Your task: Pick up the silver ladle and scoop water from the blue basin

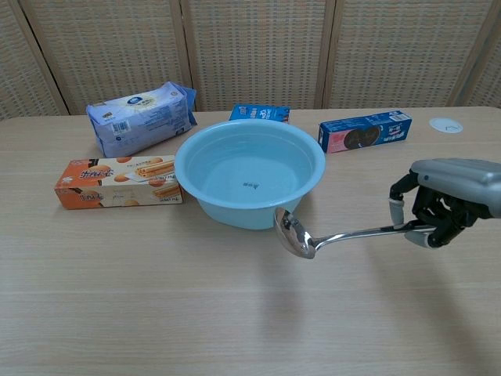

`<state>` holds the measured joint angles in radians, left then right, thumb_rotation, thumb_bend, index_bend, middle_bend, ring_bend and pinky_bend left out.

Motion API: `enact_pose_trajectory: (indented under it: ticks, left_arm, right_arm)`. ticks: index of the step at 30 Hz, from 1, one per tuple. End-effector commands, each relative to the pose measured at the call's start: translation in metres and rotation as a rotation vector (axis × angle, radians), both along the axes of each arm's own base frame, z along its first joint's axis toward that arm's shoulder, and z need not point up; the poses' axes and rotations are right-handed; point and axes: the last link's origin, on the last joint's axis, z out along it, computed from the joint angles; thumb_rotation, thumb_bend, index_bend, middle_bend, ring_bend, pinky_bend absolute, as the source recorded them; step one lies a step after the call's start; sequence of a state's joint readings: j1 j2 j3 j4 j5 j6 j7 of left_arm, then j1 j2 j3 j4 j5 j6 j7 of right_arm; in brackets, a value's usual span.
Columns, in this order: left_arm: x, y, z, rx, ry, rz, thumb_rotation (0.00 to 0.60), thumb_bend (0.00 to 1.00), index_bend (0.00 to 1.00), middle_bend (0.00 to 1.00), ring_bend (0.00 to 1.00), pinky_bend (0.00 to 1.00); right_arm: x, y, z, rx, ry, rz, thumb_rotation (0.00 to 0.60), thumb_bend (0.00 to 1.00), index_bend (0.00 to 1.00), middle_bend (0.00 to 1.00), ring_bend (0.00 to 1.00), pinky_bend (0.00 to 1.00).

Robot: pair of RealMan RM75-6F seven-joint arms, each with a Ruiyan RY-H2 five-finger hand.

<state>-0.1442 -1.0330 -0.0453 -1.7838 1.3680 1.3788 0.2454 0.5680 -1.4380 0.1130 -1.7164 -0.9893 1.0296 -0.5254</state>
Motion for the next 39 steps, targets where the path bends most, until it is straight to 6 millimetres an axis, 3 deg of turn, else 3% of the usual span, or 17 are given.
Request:
enact_pose_trajectory:
  ticks: [1, 7, 12, 18, 23, 28, 34, 39]
  left_arm:
    - [0.000, 0.001, 0.000, 0.001, -0.001, 0.002, 0.600, 0.00, 0.00, 0.00, 0.00, 0.00]
    - [-0.002, 0.004, 0.001, 0.002, -0.005, 0.009, 0.600, 0.00, 0.00, 0.00, 0.00, 0.00]
    - [-0.003, 0.006, 0.000, -0.005, -0.012, 0.011, 0.600, 0.00, 0.00, 0.00, 0.00, 0.00]
    - [-0.003, 0.010, -0.001, 0.004, -0.005, 0.005, 0.600, 0.00, 0.00, 0.00, 0.00, 0.00]
    - [-0.005, 0.013, -0.002, 0.004, -0.016, 0.023, 0.600, 0.00, 0.00, 0.00, 0.00, 0.00]
    - [-0.007, 0.018, -0.004, -0.009, -0.020, 0.038, 0.600, 0.00, 0.00, 0.00, 0.00, 0.00]
    - [-0.010, 0.024, -0.005, -0.013, -0.015, 0.046, 0.600, 0.00, 0.00, 0.00, 0.00, 0.00]
    - [-0.013, 0.027, -0.003, -0.006, -0.025, 0.059, 0.600, 0.00, 0.00, 0.00, 0.00, 0.00]
  right_arm:
    - [0.011, 0.000, 0.013, -0.015, -0.004, 0.031, 0.600, 0.84, 0.69, 0.87, 0.79, 1.00]
    - [0.035, -0.008, 0.027, -0.044, 0.003, 0.070, 0.600, 0.84, 0.69, 0.87, 0.79, 1.00]
    - [0.061, -0.036, 0.039, -0.108, 0.050, 0.092, 0.600, 0.84, 0.69, 0.87, 0.79, 1.00]
    - [0.083, -0.071, 0.039, -0.191, 0.175, 0.114, 0.600, 0.84, 0.69, 0.87, 0.79, 1.00]
    - [0.117, -0.096, 0.029, -0.260, 0.296, 0.159, 0.600, 0.84, 0.69, 0.87, 0.79, 1.00]
    - [0.148, -0.108, 0.016, -0.325, 0.409, 0.224, 0.600, 0.84, 0.69, 0.87, 0.79, 1.00]
    - [0.167, -0.121, -0.003, -0.363, 0.564, 0.248, 0.600, 0.84, 0.69, 0.87, 0.79, 1.00]
    - [0.170, -0.130, -0.020, -0.384, 0.646, 0.241, 0.600, 0.84, 0.69, 0.87, 0.80, 1.00]
